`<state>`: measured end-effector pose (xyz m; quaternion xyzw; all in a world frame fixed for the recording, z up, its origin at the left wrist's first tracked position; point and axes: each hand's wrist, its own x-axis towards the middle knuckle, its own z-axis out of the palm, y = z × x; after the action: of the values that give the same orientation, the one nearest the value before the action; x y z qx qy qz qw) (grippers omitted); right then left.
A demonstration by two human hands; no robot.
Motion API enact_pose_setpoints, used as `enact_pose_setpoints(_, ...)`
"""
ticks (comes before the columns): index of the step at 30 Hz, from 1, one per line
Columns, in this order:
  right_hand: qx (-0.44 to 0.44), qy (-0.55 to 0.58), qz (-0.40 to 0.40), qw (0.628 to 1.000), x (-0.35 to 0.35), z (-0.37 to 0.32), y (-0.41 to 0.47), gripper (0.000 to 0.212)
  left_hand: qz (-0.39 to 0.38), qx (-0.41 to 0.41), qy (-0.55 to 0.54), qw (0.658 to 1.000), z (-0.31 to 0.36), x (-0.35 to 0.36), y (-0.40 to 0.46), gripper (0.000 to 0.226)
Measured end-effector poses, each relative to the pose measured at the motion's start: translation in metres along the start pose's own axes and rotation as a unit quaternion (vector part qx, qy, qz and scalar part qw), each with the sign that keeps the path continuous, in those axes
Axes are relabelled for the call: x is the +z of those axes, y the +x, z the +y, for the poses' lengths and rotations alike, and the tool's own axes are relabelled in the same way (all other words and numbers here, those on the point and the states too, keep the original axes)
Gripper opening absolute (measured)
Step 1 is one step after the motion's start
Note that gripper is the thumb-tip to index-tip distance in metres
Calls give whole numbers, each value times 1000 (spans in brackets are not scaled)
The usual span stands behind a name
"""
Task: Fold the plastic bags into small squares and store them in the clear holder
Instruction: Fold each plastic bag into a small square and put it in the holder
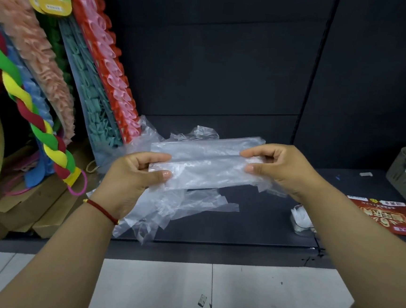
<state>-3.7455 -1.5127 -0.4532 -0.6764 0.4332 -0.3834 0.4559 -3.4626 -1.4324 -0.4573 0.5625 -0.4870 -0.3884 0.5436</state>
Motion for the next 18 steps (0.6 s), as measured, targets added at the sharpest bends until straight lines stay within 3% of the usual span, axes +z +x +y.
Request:
enact_pose_setpoints(7, -5, -22, 20, 1000, 2, -1, -1, 30, -6, -7, 15, 1000, 8, -7, -3, 39)
enact_pose_setpoints(11, -3, -52, 16, 999, 2, 1, -1, 29, 28, 14, 52, 998, 8, -4, -3, 30)
enact_pose_setpoints(18, -14, -159, 28, 987, 8, 7, 4, 21, 73, 78, 243, 964, 6, -4, 0, 15)
